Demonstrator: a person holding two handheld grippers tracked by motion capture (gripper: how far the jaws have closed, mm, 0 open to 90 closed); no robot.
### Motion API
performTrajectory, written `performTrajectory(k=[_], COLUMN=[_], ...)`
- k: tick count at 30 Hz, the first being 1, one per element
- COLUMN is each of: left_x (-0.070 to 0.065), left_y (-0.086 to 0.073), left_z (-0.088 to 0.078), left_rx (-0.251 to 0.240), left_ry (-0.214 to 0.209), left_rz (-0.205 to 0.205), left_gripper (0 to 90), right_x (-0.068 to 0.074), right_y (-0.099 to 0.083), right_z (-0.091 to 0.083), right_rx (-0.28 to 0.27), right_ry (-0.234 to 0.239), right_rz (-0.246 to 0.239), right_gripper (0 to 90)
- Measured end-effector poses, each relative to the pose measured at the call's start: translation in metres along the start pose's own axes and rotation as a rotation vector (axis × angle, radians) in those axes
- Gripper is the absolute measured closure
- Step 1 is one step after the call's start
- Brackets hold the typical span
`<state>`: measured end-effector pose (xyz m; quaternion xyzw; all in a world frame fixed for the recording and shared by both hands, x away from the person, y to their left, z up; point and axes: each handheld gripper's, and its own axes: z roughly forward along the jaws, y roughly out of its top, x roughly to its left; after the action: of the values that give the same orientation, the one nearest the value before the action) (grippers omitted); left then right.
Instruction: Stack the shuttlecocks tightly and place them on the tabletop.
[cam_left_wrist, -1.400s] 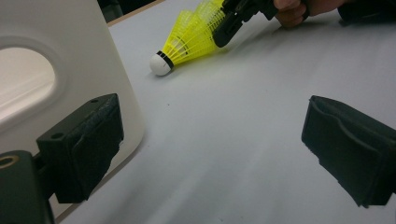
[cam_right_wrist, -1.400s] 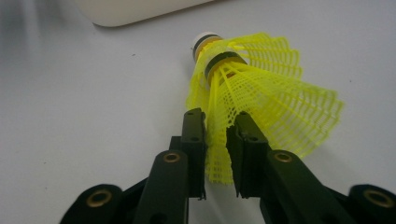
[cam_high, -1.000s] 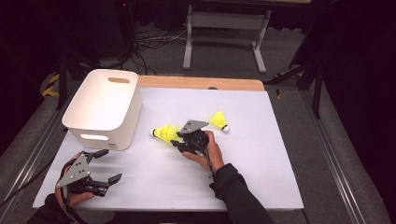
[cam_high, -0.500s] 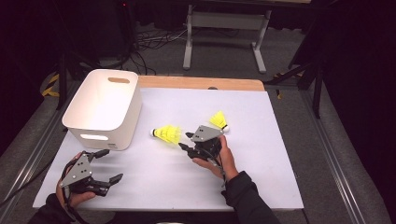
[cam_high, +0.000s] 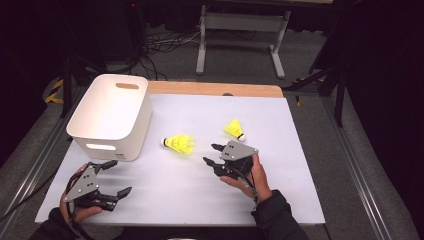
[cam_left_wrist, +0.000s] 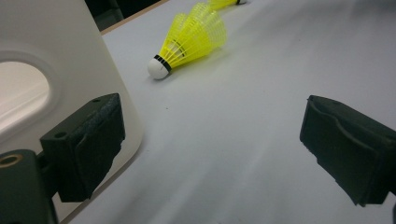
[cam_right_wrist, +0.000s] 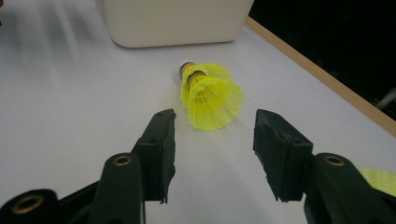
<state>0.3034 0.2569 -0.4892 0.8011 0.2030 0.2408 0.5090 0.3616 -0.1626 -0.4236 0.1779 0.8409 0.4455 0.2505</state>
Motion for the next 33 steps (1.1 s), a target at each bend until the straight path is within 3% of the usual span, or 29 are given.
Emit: performTrajectory(k=[6,19,33], left_x=[-0.001,-0.002,-0.002], left_y=[0.000,0.000,0.000], left_z=[0.001,0.002,0.002], left_rx=[0.002,0.007,0.009], left_ry=[-0.007,-0.014,-0.016], left_rz=[0.001,0.004,0.005], left_gripper=[7.5,7.4,7.1], right_x=[0.004,0.005,0.003], right_y=[-0.008,-0.021,-0.043], right_z=[-0.012,-0.028,-0.048], right_rx=[0.000,0.022,0.036], right_ry=[-0.023,-0.044,-0.120], right_rz=[-0.015,0.010,0.026], right_gripper=[45.2,36.7,22.9])
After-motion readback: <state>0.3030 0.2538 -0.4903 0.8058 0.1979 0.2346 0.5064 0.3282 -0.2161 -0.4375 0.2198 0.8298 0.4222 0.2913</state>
